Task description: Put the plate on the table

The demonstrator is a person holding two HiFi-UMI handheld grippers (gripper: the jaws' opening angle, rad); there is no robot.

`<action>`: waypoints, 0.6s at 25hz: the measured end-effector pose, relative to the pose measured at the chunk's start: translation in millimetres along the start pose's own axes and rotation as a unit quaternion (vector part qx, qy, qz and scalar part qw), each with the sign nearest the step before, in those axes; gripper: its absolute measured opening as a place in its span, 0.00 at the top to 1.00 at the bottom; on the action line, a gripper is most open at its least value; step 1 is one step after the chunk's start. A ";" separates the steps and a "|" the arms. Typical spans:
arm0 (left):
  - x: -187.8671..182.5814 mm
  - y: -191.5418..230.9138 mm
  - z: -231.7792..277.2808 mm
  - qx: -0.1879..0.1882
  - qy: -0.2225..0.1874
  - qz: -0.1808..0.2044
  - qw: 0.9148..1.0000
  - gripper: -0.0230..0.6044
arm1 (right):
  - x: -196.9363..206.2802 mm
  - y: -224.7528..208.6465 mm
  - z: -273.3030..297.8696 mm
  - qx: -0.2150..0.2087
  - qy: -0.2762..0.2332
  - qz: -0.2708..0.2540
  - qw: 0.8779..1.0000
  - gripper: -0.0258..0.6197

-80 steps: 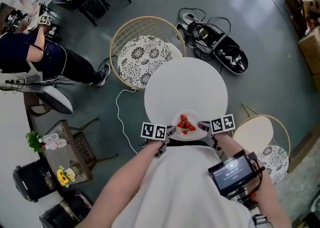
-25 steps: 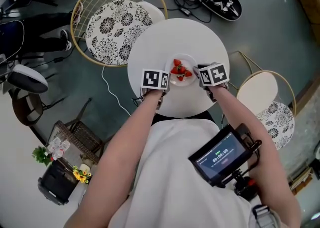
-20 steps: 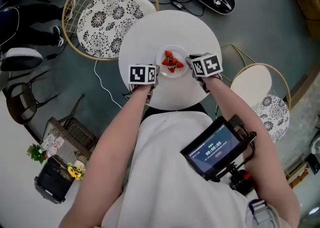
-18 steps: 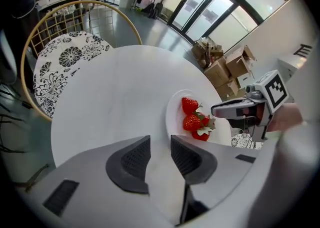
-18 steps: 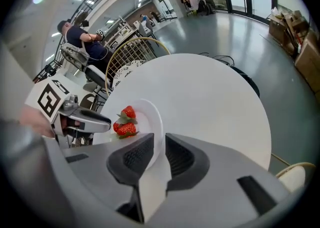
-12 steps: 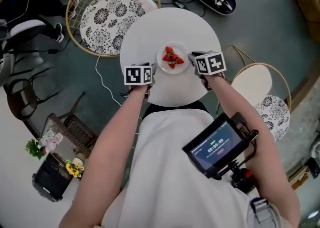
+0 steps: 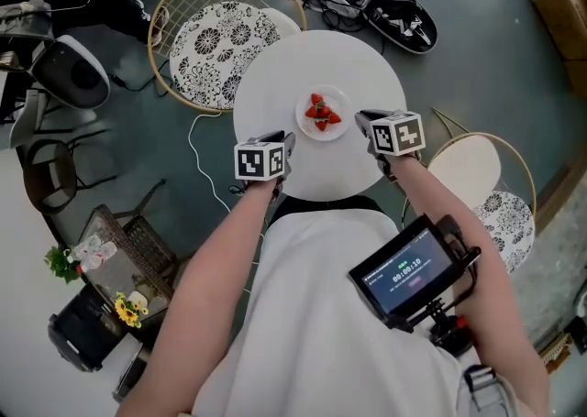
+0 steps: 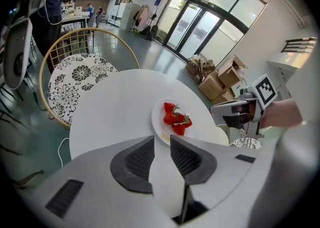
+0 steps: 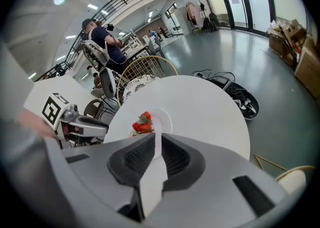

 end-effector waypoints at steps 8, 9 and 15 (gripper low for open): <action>17.3 -38.5 -30.7 0.024 -0.045 0.023 0.998 0.80 | 2.3 22.8 -36.8 -0.030 -0.038 -0.001 0.999 0.94; 16.2 -45.2 -34.0 0.029 -0.053 0.032 0.998 0.80 | 0.6 28.1 -41.0 -0.039 -0.043 -0.005 0.998 0.94; 2.5 -95.5 -62.1 0.095 -0.125 0.069 0.985 0.80 | -12.1 56.4 -76.0 -0.091 -0.080 -0.021 0.992 0.94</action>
Point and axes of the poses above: the fingertips, and each gripper's own axes: z forward along the fingers, y to its left, x out of its underside, the point moved 2 cm from there along -z, backward along the fingers
